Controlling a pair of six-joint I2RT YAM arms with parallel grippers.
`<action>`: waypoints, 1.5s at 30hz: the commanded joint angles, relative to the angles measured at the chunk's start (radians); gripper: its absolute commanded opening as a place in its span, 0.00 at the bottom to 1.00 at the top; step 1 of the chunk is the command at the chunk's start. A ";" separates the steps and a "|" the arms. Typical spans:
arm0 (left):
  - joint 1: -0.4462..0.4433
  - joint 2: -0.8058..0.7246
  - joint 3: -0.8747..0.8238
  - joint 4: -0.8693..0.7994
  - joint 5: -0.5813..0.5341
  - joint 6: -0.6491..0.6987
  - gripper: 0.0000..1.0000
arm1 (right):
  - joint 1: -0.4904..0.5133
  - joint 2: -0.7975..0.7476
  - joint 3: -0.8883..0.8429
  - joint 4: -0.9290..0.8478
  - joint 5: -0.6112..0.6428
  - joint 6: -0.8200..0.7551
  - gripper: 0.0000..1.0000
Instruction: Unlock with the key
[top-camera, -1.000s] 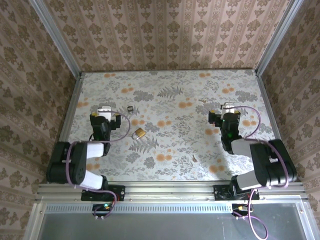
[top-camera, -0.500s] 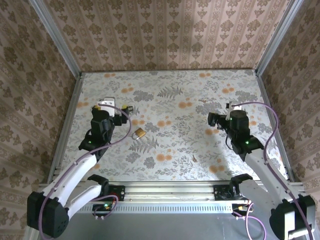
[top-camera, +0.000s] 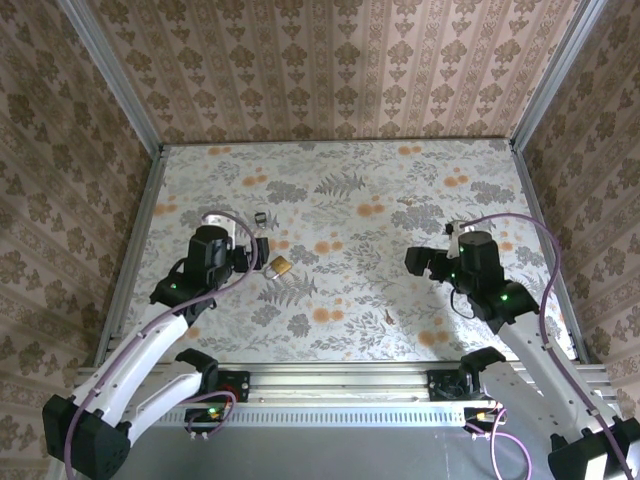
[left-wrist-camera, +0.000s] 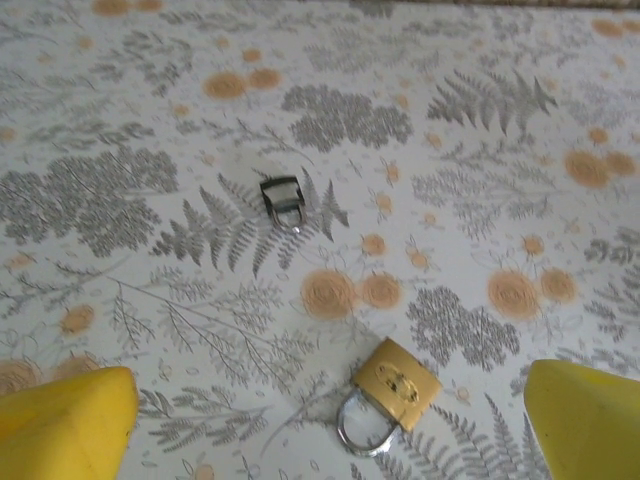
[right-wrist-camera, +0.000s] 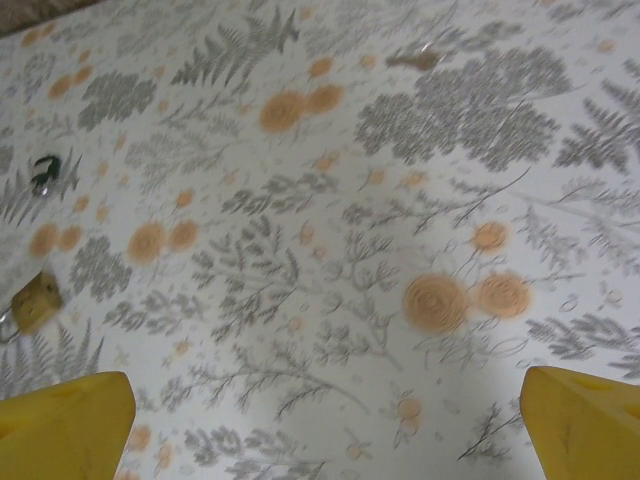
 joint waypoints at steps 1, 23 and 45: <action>-0.019 0.014 0.029 -0.078 0.056 0.035 1.00 | 0.036 -0.003 0.044 -0.074 -0.047 0.045 1.00; -0.369 0.078 -0.069 0.345 0.169 0.407 1.00 | 0.490 0.178 -0.069 -0.208 0.066 0.455 0.63; -0.441 0.055 -0.130 0.382 0.079 0.392 1.00 | 0.544 0.496 -0.044 -0.099 0.142 0.387 0.38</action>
